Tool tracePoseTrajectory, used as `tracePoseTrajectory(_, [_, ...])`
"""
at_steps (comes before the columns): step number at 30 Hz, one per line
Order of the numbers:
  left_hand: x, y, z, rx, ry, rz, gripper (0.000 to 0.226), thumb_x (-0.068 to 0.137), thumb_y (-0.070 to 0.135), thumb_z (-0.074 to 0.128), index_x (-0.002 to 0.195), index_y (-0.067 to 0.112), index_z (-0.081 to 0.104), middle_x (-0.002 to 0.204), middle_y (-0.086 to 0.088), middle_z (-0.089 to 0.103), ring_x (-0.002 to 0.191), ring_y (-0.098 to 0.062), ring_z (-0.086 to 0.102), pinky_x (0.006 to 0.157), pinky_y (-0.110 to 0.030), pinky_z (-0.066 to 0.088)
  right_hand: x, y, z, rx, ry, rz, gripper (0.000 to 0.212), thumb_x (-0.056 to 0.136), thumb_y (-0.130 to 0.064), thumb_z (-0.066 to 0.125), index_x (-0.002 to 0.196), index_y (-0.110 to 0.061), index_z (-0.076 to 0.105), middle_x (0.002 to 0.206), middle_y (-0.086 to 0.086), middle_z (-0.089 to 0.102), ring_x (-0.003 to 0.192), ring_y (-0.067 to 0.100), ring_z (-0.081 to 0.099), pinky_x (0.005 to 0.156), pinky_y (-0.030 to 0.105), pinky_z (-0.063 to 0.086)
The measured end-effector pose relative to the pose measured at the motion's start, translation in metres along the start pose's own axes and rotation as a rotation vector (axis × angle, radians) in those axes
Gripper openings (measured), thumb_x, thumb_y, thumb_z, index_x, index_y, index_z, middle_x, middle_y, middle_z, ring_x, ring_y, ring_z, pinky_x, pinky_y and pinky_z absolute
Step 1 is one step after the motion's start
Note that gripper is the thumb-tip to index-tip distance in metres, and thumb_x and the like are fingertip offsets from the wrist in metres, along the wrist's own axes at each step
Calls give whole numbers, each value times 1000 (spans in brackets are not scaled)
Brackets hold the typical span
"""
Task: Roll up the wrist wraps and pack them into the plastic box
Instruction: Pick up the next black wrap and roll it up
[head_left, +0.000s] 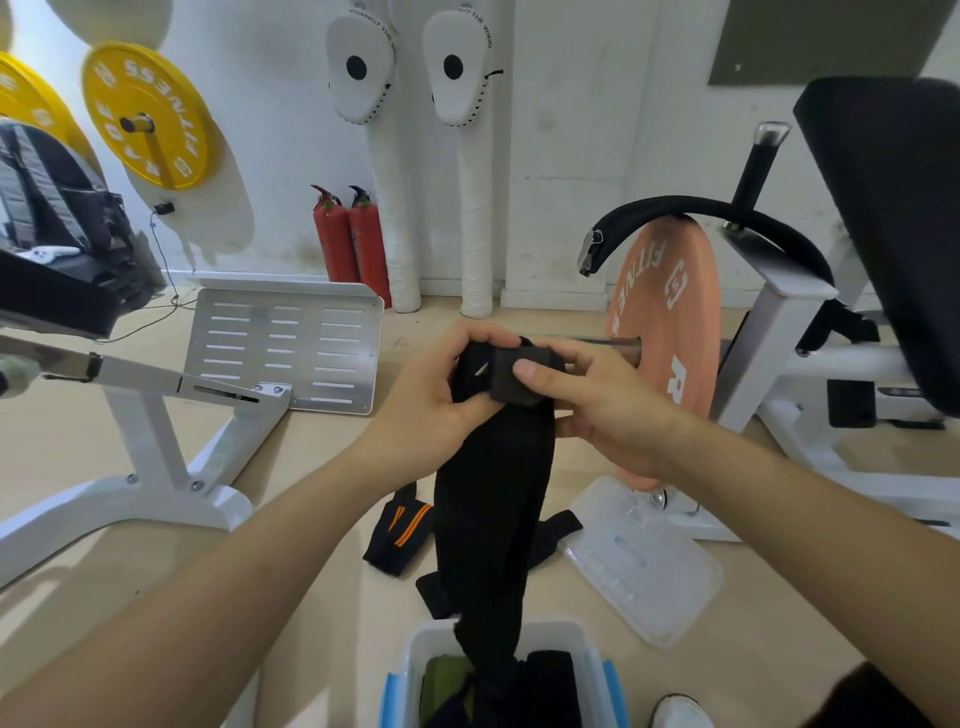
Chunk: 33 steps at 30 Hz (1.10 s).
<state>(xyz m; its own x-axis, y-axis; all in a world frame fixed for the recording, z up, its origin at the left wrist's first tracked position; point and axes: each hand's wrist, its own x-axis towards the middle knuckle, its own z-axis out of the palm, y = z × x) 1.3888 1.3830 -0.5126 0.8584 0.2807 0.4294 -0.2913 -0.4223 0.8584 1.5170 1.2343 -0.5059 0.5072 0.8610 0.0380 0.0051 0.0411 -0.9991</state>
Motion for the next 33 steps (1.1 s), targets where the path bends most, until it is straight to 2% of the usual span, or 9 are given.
tracePoseTrajectory(3, [-1,1,-3,-23,-37,-62,55,75,4,68,126,24,59,122,6,66,119,-18,62,96,-31,55,1,2,0,-20,47,-68,28,93,-17,70,120,-12,69,114,19,72,107,33,71,87,51,60])
tracePoseTrajectory(8, [-1,1,-2,-83,33,-192,47,86,40,75,130,32,61,126,5,66,113,-19,69,88,-34,60,0,4,-1,-127,80,-171,34,91,-11,73,124,-14,69,112,13,74,103,26,74,85,45,62])
tracePoseTrajectory(12, [0,3,-1,-68,19,-290,25,99,38,62,123,33,66,117,2,70,107,-18,71,74,-39,65,3,8,-4,-215,70,-295,37,88,-5,75,124,-11,70,117,8,74,115,24,69,101,46,55])
tracePoseTrajectory(15, [1,0,-2,-79,47,-315,21,98,39,65,118,32,70,115,-2,72,107,-21,71,83,-49,63,3,10,-4,-291,62,-358,41,84,1,77,123,-9,70,117,6,74,116,22,68,106,44,52])
tracePoseTrajectory(19, [2,-3,-4,-163,115,-312,25,92,26,74,117,25,71,117,-8,70,108,-28,72,86,-44,62,3,10,-4,-306,54,-355,46,81,3,79,124,-11,69,119,5,74,116,22,67,106,40,51])
tracePoseTrajectory(23, [1,-3,-8,-212,116,-250,23,92,9,73,112,21,72,117,-7,70,98,-25,74,81,-36,60,1,0,-4,-118,17,-120,55,80,-27,79,132,-28,62,129,5,64,113,27,70,88,42,60])
tracePoseTrajectory(27, [-2,-7,-9,-200,107,-182,31,86,4,78,106,28,74,114,-6,71,105,-27,70,85,-36,59,1,-4,-4,-28,-30,49,46,88,-50,59,125,-25,66,123,10,70,109,31,71,90,49,59])
tracePoseTrajectory(30, [-3,-7,-9,-166,100,-147,34,84,3,80,105,29,74,116,-6,71,109,-27,68,86,-39,61,2,-3,-3,-36,-11,61,33,96,-42,59,122,-22,67,122,11,71,109,29,71,92,51,59])
tracePoseTrajectory(33, [-5,-4,-7,-132,85,-120,38,83,-4,79,105,26,72,115,-2,70,109,-20,67,86,-40,62,1,-3,-2,0,18,5,25,95,-22,66,120,-21,68,118,15,71,108,31,71,85,44,60])
